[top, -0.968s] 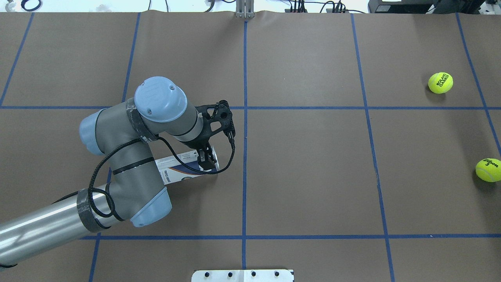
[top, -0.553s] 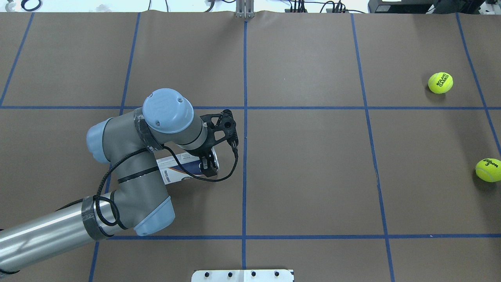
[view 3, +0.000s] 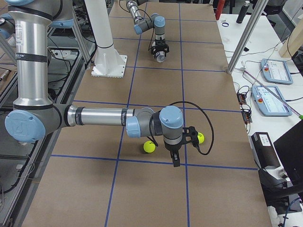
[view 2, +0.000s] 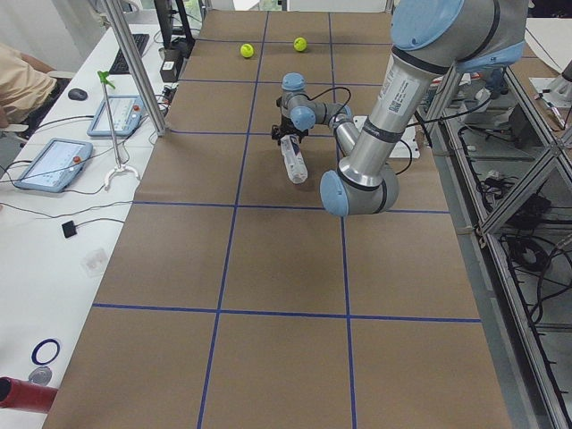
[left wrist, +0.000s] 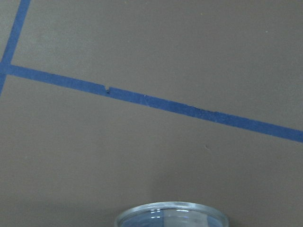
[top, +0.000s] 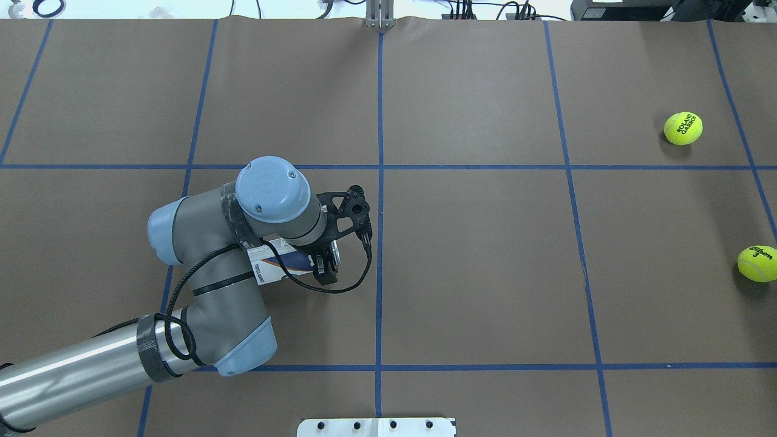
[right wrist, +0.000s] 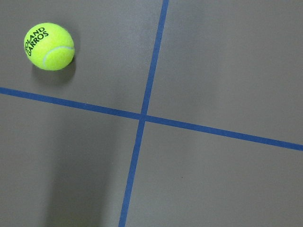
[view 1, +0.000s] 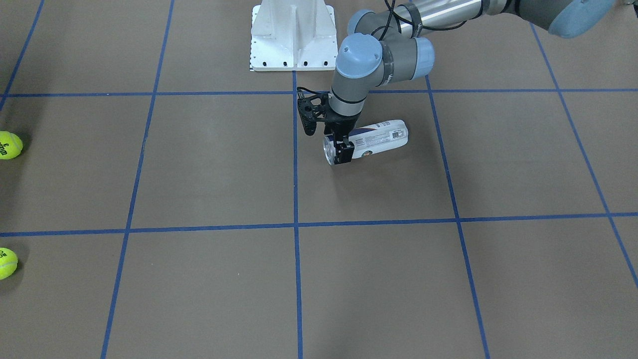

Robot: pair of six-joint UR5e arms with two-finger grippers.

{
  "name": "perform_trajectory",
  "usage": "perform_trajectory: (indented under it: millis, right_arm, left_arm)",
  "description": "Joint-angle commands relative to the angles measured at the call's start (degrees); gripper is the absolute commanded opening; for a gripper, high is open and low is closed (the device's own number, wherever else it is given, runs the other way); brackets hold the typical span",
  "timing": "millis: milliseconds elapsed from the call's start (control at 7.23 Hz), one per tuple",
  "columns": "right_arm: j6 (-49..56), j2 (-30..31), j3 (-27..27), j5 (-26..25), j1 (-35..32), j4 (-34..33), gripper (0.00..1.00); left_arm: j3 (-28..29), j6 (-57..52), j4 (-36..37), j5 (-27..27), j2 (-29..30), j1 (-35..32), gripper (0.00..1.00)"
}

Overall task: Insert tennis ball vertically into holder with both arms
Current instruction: 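Close the left gripper around the can's body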

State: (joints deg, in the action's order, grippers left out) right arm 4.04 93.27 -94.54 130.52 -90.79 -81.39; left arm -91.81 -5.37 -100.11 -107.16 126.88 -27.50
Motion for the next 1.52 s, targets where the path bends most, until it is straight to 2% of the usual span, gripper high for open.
perform_trajectory:
  millis: [0, 968, 1245, 1383]
  right_arm:
    - [0.09, 0.07, 0.06, 0.00, 0.00, 0.00, 1.00]
    - [0.09, 0.07, 0.15, 0.00, 0.00, 0.00, 1.00]
    - [0.09, 0.07, 0.15, 0.00, 0.00, 0.00, 1.00]
    - [0.09, 0.07, 0.06, 0.00, 0.00, 0.00, 1.00]
  left_arm:
    - [0.84, 0.01, 0.00, 0.03, 0.03, 0.42, 0.99]
    - [1.20, 0.36, 0.00, 0.03, 0.47, 0.43, 0.96]
    - [1.28, 0.45, 0.00, 3.43, 0.65, 0.86, 0.86]
    - [1.28, 0.45, 0.00, 3.63, 0.56, 0.86, 0.73]
